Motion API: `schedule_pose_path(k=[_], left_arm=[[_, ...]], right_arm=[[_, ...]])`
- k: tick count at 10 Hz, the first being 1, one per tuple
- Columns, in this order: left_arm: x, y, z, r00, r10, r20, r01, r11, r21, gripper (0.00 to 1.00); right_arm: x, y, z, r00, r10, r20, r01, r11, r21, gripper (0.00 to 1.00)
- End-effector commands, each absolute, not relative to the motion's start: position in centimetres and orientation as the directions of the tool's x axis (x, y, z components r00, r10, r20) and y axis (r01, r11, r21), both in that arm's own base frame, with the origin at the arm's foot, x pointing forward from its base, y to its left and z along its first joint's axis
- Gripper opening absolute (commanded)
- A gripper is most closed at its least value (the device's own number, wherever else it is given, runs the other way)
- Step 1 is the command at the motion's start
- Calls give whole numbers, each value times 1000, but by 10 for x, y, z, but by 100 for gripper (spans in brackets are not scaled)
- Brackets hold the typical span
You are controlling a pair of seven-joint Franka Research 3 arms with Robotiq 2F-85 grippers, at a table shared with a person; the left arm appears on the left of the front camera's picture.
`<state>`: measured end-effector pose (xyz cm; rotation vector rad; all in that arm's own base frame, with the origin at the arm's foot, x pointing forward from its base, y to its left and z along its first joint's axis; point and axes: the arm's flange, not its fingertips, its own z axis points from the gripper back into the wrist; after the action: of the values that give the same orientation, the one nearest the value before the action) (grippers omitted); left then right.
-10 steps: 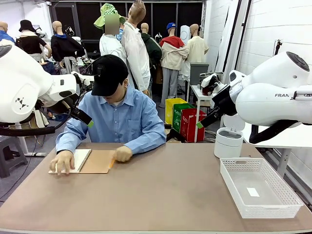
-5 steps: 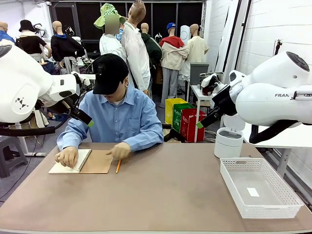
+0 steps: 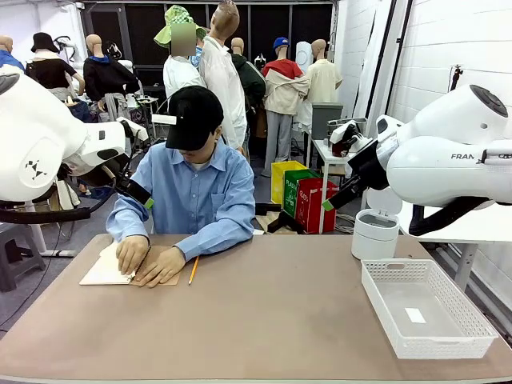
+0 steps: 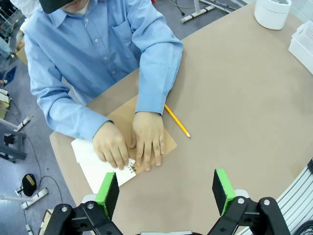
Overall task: Sort the paper based on its condition.
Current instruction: If a person hands you a paper, place it in the Organizing basket , and if it's crumpled, put it in the Trash can.
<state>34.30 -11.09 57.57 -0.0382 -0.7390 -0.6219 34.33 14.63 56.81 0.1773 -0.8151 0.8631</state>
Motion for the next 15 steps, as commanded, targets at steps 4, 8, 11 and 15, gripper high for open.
schedule_pose_path(k=[4, 8, 11, 15], left_arm=[[342, -110, 577, 567, -516, 642, 541, 821, 181, 100], [342, -110, 577, 567, -516, 642, 541, 821, 181, 100], [342, -110, 577, 567, -516, 642, 541, 821, 181, 100], [342, -110, 577, 567, -516, 642, 541, 821, 181, 100]], right_arm=[[343, 146, 568, 372, 614, 697, -736, 652, -181, 100], [343, 146, 568, 372, 614, 697, -736, 652, -181, 100], [343, 146, 568, 372, 614, 697, -736, 652, -181, 100], [343, 146, 568, 372, 614, 697, -736, 652, -181, 100]])
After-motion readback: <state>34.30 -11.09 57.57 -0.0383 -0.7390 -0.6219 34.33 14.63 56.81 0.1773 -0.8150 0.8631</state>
